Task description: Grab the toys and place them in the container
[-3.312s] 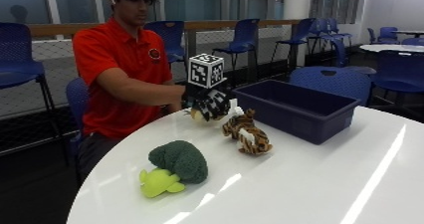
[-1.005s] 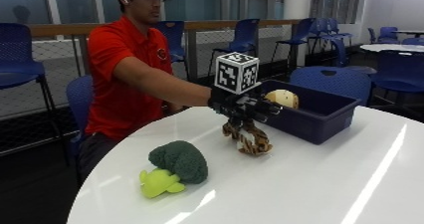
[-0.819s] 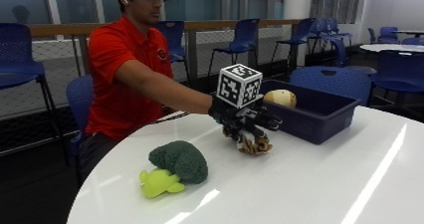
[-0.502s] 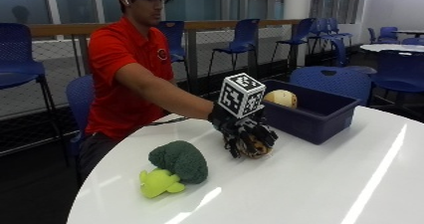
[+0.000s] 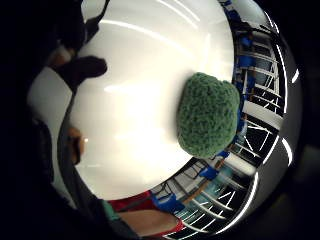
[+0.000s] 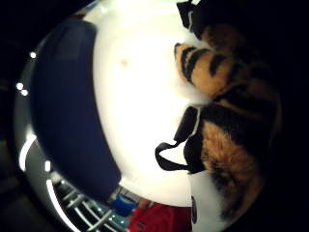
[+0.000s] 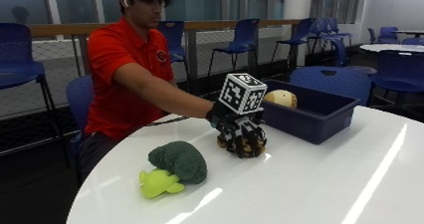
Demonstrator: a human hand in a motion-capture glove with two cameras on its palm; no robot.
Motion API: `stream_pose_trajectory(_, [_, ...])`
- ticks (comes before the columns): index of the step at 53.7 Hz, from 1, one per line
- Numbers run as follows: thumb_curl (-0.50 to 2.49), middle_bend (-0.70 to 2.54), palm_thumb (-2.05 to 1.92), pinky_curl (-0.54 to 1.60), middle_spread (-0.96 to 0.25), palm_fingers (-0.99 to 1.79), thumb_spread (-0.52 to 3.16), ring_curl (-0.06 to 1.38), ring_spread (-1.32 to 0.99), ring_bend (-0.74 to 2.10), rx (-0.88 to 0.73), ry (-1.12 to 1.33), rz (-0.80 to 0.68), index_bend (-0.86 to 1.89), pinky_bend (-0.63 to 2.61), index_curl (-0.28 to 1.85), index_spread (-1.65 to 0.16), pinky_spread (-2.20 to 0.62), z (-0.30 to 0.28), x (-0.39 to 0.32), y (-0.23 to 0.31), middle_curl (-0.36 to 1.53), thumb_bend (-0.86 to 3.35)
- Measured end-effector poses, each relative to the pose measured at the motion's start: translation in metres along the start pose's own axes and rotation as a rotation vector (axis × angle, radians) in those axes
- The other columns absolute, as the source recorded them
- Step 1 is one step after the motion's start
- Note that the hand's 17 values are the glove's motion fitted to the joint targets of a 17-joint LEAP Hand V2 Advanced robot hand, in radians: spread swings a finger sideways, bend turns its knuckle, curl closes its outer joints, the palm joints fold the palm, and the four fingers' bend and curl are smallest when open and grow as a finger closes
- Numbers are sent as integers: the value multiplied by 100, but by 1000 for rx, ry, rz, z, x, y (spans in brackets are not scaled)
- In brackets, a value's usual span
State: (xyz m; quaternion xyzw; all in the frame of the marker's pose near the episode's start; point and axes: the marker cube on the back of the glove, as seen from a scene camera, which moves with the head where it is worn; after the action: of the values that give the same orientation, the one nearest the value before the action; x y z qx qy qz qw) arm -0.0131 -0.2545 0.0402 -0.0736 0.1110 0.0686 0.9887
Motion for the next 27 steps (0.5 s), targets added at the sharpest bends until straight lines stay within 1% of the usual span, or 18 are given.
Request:
stream_pose_trajectory(5, [39, 21, 33, 41, -15, 63, 137, 40, -24, 81, 69, 59, 5, 10, 128, 21, -41, -42, -1, -2, 4, 20, 12])
stream_pose_trajectory(9, [44, 27, 42, 39, -19, 72, 136, 41, -30, 87, 120, 82, 1, 11, 121, 20, -41, -44, 1, -4, 6, 23, 16])
stream_pose_trajectory(16, [53, 33, 54, 36, -26, 86, 123, 43, -38, 86, 177, 81, -29, 20, 112, 22, -41, -46, 1, -2, 8, 28, 18])
stream_pose_trajectory(19, [56, 33, 57, 36, -29, 88, 119, 42, -40, 84, 172, 67, -41, 19, 110, 23, -41, -46, 0, 0, 9, 29, 17])
stream_pose_trajectory(21, [59, 35, 60, 35, -31, 98, 114, 43, -42, 85, 154, 43, -46, 23, 107, 25, -41, -46, -2, 2, 10, 30, 18])
stream_pose_trajectory(27, [65, 37, 63, 35, -36, 105, 102, 43, -45, 83, 126, -40, -47, 28, 100, 30, -42, -47, -7, 6, 15, 33, 16])
